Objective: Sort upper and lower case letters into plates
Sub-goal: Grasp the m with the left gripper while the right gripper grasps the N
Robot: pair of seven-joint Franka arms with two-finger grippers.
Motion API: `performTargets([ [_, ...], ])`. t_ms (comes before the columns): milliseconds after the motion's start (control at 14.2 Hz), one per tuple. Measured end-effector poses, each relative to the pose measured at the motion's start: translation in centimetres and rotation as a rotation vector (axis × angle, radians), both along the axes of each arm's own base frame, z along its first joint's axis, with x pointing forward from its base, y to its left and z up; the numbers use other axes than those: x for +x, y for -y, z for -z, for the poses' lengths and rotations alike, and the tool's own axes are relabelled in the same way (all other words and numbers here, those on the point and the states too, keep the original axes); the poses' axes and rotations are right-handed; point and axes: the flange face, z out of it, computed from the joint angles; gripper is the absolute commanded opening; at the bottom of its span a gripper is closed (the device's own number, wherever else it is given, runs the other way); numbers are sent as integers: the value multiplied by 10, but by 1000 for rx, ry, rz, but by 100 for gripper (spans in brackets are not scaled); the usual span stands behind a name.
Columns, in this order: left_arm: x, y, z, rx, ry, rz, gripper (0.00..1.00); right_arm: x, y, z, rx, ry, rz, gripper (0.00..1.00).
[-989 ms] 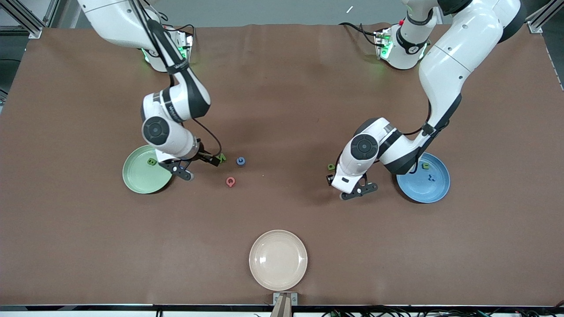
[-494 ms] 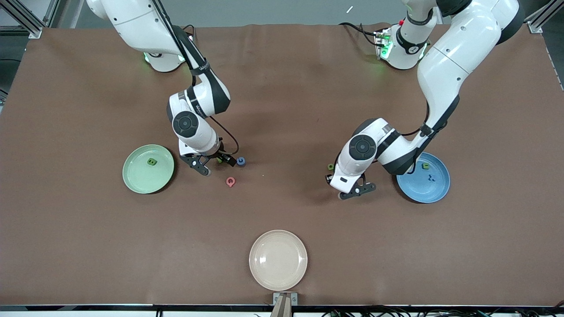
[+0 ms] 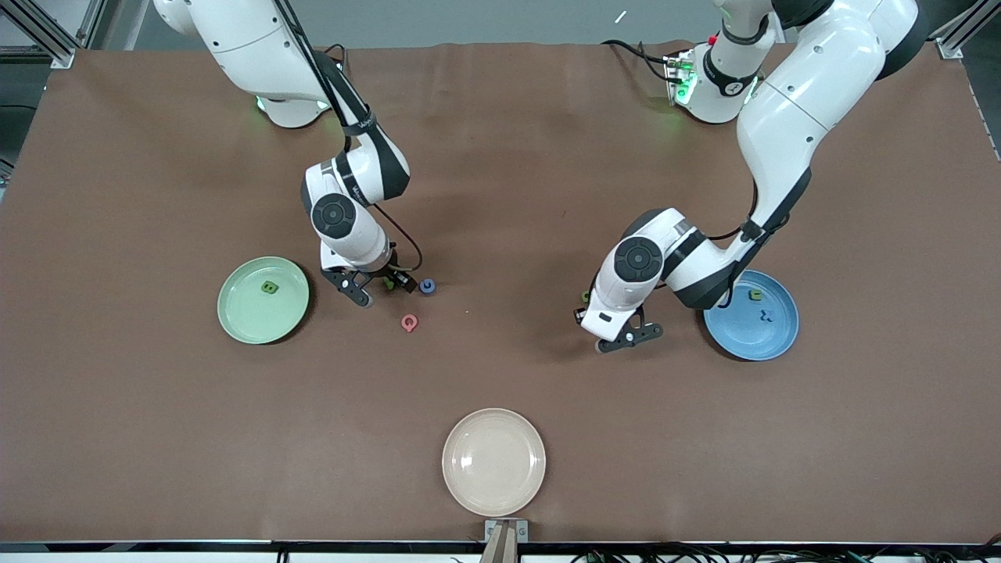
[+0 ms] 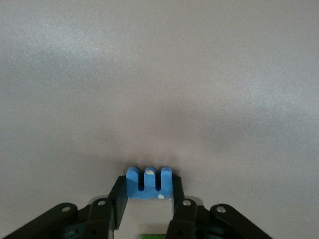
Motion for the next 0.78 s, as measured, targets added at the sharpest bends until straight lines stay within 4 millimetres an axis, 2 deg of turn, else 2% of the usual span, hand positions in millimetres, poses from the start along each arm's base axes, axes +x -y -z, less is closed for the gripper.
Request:
performTargets([
  [212, 10, -8, -7, -4, 15, -16, 20, 1, -1, -2, 3, 6, 2, 41],
  [424, 27, -33, -33, 6, 46, -11, 20, 2, -1, -5, 5, 9, 2, 24],
  [565, 31, -62, -57, 0, 49, 25, 20, 3, -1, -6, 6, 12, 3, 9],
  [636, 30, -82, -67, -8, 44, 44, 20, 3, -1, -6, 6, 12, 3, 2],
  [777, 24, -130, -77, -13, 27, 86, 20, 4, 0, -6, 5, 11, 5, 0],
])
